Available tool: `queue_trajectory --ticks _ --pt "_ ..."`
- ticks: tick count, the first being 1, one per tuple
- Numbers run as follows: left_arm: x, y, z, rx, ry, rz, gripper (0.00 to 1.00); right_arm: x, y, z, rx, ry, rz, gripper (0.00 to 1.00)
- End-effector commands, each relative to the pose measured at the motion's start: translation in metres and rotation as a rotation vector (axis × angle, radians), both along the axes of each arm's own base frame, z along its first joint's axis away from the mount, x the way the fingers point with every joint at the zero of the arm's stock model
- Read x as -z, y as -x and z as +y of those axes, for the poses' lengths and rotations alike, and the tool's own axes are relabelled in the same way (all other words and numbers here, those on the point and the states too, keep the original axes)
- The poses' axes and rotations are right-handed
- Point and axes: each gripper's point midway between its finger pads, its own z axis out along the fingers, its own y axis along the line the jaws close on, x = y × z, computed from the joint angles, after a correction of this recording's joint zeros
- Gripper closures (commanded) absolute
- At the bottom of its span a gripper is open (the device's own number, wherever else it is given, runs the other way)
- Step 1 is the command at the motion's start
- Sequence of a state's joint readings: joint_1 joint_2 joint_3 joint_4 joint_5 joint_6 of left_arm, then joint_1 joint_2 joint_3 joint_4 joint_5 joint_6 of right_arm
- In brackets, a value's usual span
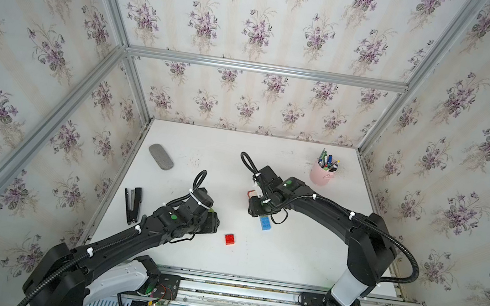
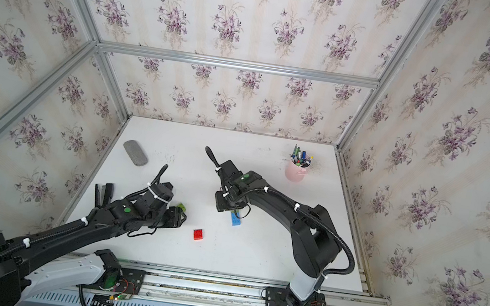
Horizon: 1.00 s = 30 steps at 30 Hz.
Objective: Assemble the letter y with lego
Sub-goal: Pick up the lego brick from the center of the board.
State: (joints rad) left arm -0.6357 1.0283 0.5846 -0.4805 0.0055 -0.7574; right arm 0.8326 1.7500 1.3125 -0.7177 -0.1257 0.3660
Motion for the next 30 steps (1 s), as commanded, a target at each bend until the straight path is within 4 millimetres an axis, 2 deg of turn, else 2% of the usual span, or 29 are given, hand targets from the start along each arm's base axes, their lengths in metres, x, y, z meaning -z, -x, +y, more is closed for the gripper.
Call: queue_trajectory --ticks 1,6,11,16,30 --pt "0.009 0.012 0.025 -0.107 -0.053 0.066 0.39 0.004 0.021 0.021 -0.088 -0.040 0.041 0.47" --pt "0.018 0.021 0.053 -0.251 -0.065 0.106 0.39 0.012 0.051 0.046 -0.205 -0.047 0.088 0.46" --pt "0.020 0.029 0.069 -0.334 -0.078 0.123 0.39 0.027 0.068 0.058 -0.254 -0.020 0.145 0.46" --pt "0.019 0.031 0.075 -0.357 -0.082 0.114 0.39 0.042 0.073 0.060 -0.262 0.033 0.201 0.45" --pt "0.023 0.036 0.078 -0.369 -0.071 0.113 0.38 0.060 0.078 0.064 -0.280 0.092 0.279 0.40"
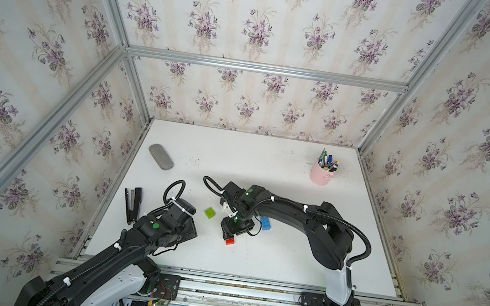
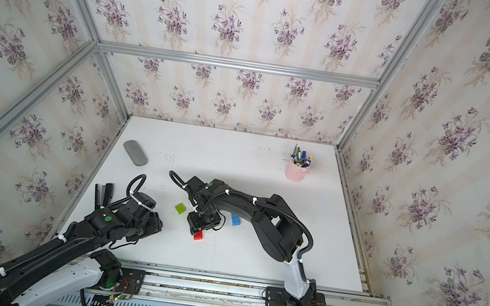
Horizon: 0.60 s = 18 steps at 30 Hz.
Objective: Assemble the letter y with lego
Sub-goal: Pick up the lego brick from the center of the board.
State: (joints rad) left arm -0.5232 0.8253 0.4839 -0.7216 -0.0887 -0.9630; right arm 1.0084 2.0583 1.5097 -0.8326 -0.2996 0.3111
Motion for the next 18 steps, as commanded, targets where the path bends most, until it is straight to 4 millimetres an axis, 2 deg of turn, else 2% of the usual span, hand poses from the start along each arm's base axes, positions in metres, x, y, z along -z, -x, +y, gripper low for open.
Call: queue_trajectory --ticks 1,6,12,15,18 --pt "0.001 0.001 0.005 -0.031 -0.012 -0.002 0.39 0.003 0.005 -0.002 -0.021 0.024 0.027 0.40" --pt "0.002 0.002 0.005 -0.030 -0.010 0.001 0.39 0.008 0.005 -0.002 -0.026 0.045 0.041 0.44" --pt "0.001 0.000 0.005 -0.029 -0.012 -0.006 0.38 0.008 0.004 -0.004 -0.021 0.060 0.040 0.59" --pt "0.000 -0.001 0.004 -0.016 -0.019 -0.002 0.39 0.007 0.000 -0.008 -0.006 0.061 0.029 0.64" --pt "-0.002 -0.003 0.003 0.000 -0.025 -0.003 0.38 0.004 -0.014 -0.018 0.014 0.078 -0.030 0.66"
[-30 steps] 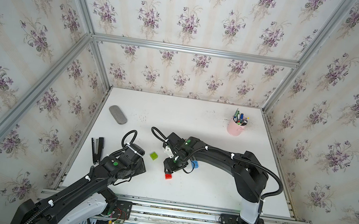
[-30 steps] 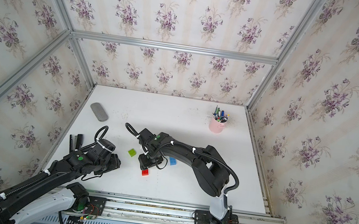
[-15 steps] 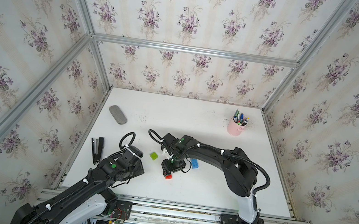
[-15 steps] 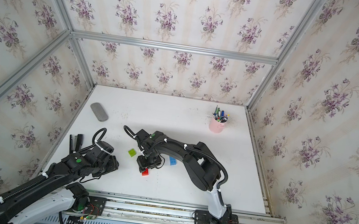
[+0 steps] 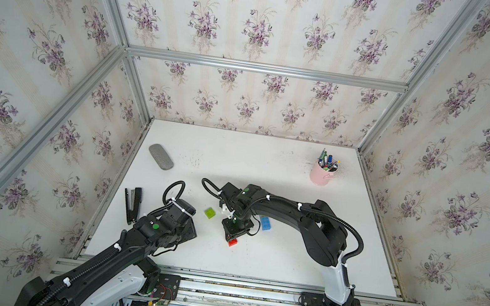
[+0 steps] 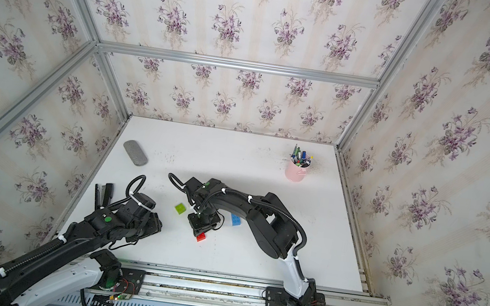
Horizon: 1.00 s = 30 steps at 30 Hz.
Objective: Assemble the letter y with lego
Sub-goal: Pick up the lego brick from the center of the board.
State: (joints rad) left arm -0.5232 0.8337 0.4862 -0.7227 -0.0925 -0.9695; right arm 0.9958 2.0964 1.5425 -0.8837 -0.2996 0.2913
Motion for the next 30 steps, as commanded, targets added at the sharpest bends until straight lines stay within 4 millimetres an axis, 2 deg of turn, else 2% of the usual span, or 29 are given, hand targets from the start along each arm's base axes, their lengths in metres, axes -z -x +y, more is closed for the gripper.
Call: queue_trajectory --ticks 1,4,8,15,26,30 --pt "-0.004 -0.004 0.001 0.014 -0.021 -0.010 0.39 -0.003 -0.019 -0.018 0.027 0.053 -0.085 0.66" --pt "-0.008 -0.009 -0.003 0.034 -0.024 -0.016 0.39 -0.001 -0.034 -0.036 0.047 0.100 -0.142 0.68" --pt "-0.010 -0.015 -0.010 0.061 -0.021 -0.013 0.39 0.000 -0.049 -0.048 0.072 0.131 -0.188 0.67" --pt "-0.009 -0.023 -0.024 0.105 -0.002 -0.008 0.39 0.006 -0.053 -0.054 0.105 0.143 -0.216 0.50" --pt "-0.006 -0.023 -0.027 0.111 0.000 -0.007 0.39 0.001 -0.049 -0.053 0.155 0.120 -0.205 0.53" --pt "-0.006 -0.023 -0.028 0.116 -0.001 -0.006 0.38 0.002 -0.048 -0.054 0.165 0.116 -0.206 0.59"
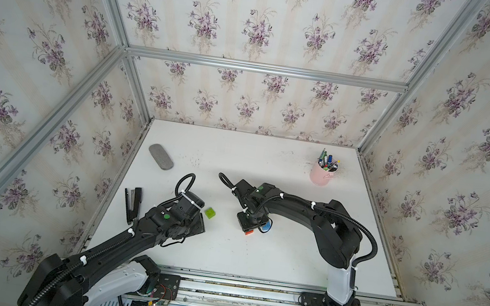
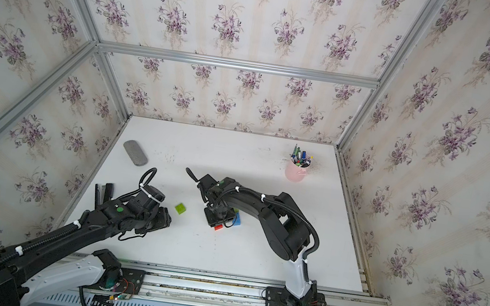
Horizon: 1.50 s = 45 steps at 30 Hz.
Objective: Assemble the letter y with lego
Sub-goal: Pick up the lego brick from the center of the board, then assemble the lego brick with the lego brick.
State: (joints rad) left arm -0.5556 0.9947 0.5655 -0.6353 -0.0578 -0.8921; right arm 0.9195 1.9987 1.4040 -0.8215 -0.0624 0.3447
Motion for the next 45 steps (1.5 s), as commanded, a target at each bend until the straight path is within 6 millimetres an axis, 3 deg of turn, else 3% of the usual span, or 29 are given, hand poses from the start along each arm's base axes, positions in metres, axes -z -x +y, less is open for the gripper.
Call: queue_trajectory --ticks 1,7,11,15,21,29,45 --pt "0.000 -0.001 -0.001 0.001 -0.002 -0.005 0.38 -0.003 -0.002 0.001 0.026 -0.012 -0.010 0.61" --pt "0.000 -0.002 -0.005 0.025 -0.007 -0.009 0.38 -0.016 -0.008 0.004 0.025 -0.028 -0.048 0.67" --pt "-0.004 -0.008 -0.023 0.104 0.008 -0.024 0.38 -0.033 -0.012 0.000 0.029 -0.051 -0.070 0.68" --pt "-0.009 -0.015 -0.052 0.207 0.042 -0.040 0.38 -0.048 -0.014 -0.021 0.047 -0.048 -0.086 0.70" --pt "-0.007 -0.022 -0.080 0.303 0.047 -0.028 0.38 -0.048 -0.010 -0.065 0.080 0.008 -0.060 0.72" --pt "-0.002 -0.023 -0.121 0.441 0.198 -0.043 0.38 -0.034 -0.010 -0.086 0.116 0.009 -0.017 0.73" --pt "0.005 -0.020 -0.119 0.440 0.189 -0.026 0.38 -0.022 -0.012 -0.074 0.119 -0.038 0.035 0.74"
